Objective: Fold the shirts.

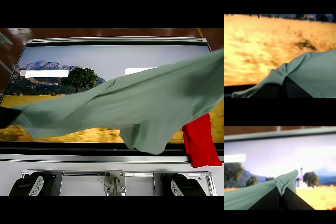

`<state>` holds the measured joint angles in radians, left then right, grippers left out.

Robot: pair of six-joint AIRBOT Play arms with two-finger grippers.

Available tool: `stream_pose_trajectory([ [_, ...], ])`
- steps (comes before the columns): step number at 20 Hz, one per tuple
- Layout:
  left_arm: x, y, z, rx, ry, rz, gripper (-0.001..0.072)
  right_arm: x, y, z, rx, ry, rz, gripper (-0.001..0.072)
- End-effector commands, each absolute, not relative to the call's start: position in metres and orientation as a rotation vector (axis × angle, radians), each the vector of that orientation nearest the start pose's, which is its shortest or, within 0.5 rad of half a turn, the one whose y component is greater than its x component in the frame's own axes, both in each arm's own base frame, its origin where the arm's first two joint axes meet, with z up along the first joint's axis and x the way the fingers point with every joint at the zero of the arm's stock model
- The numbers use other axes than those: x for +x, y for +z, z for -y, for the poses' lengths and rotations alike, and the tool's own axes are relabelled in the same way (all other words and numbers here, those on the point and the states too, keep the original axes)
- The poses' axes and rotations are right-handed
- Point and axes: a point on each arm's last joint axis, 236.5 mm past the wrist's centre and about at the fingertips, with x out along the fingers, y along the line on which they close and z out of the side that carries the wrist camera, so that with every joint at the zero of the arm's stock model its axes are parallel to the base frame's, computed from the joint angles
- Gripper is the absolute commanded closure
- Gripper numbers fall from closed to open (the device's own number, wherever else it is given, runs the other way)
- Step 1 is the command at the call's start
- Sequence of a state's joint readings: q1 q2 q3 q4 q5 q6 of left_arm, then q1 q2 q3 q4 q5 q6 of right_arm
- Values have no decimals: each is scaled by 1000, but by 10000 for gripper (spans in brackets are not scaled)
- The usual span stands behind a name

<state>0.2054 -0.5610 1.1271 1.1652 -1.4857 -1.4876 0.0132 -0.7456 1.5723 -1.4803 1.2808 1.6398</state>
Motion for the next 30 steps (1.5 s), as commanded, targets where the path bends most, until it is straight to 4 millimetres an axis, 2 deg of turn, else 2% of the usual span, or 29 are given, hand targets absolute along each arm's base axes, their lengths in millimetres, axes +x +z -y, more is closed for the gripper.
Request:
stream_pose_trajectory([
  [1,218,111,44,-355,-141,-1107,663,293,261,-17,118,20,-844,654],
  [3,230,74,54,-446,-154,-1131,663,315,199,-32,153,61,-1018,654],
  [6,256,34,54,-557,-119,-1135,663,358,104,-34,180,44,-1173,654],
  [7,265,23,53,-586,-105,-1145,663,374,79,-34,186,36,-1203,654],
  [9,286,2,52,-657,-79,-1166,663,411,36,-42,237,42,-1211,654],
  [11,315,-15,51,-751,-46,-1137,663,445,9,-55,324,60,-1165,654],
  [13,347,-23,50,-827,-44,-1055,663,476,1,-67,425,69,-1078,654],
  [16,379,-28,42,-885,-26,-950,662,512,5,-68,547,40,-945,654],
  [18,383,-41,35,-892,9,-952,663,520,0,-70,608,26,-927,654],
  [20,381,-56,37,-903,19,-996,662,517,-15,-75,634,25,-969,653],
  [21,376,-64,41,-909,11,-1032,642,514,-23,-78,645,25,-999,631],
  [22,371,-70,46,-908,-7,-1067,513,510,-28,-81,659,29,-1024,496],
  [23,366,-73,51,-907,-24,-1098,284,508,-31,-82,648,36,-1038,180],
  [24,361,-73,51,-914,-34,-1120,106,503,-30,-83,617,59,-1056,18],
  [25,354,-72,48,-915,-49,-1155,9,497,-26,-80,572,86,-1074,18],
  [27,331,-69,25,-864,-66,-1260,11,478,-16,-59,487,109,-1119,18],
  [30,276,-71,-26,-823,10,-1449,12,434,-13,-8,413,38,-1256,19],
])
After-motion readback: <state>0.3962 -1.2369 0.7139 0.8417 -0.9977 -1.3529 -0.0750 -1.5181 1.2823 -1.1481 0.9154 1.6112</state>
